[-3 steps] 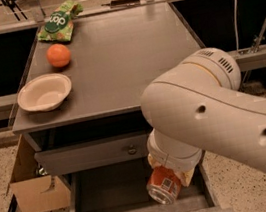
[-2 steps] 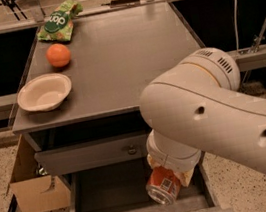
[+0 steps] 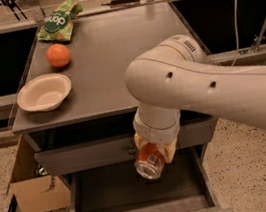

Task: Place coke can into middle drawer

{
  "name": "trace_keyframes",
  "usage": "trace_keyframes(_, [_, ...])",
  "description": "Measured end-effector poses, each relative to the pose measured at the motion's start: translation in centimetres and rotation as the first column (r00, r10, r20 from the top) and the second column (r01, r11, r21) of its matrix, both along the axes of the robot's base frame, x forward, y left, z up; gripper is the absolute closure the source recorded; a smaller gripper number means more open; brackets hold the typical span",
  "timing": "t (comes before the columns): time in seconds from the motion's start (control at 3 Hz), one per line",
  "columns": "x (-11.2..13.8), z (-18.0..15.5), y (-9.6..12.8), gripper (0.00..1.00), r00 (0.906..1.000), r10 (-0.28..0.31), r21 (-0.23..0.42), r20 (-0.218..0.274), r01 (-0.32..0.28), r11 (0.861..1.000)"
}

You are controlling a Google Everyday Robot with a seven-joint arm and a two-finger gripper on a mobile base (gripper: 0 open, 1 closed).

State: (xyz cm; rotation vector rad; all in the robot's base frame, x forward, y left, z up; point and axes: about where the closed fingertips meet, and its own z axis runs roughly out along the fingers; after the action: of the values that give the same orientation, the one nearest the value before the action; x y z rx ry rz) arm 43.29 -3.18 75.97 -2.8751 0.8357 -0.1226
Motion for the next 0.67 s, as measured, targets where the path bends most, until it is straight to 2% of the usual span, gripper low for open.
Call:
trace_keyframes(0.33, [1.5,-4.5,-1.2,1.00,0.9953,-0.016,0.036,-0.095,0.019,0.999])
trace_keyframes(0.67, [0.4,-7.1,-3.2,1.00,0.9885,-0.052,0.049,-0.142,0.059,0.997])
